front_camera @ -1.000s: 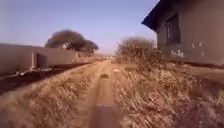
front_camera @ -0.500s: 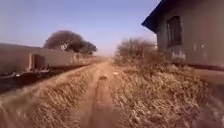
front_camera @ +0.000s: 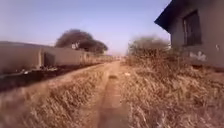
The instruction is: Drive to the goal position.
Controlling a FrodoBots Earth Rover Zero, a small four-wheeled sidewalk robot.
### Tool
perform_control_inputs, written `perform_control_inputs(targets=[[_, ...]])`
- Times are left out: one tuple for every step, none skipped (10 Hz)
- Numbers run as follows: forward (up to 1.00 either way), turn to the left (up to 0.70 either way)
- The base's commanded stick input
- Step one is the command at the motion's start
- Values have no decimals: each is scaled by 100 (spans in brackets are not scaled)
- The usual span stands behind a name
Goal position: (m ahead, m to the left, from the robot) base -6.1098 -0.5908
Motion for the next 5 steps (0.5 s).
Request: perform_control_inputs(targets=[[70,29],[70,33],[70,33],[70,31],[70,9]])
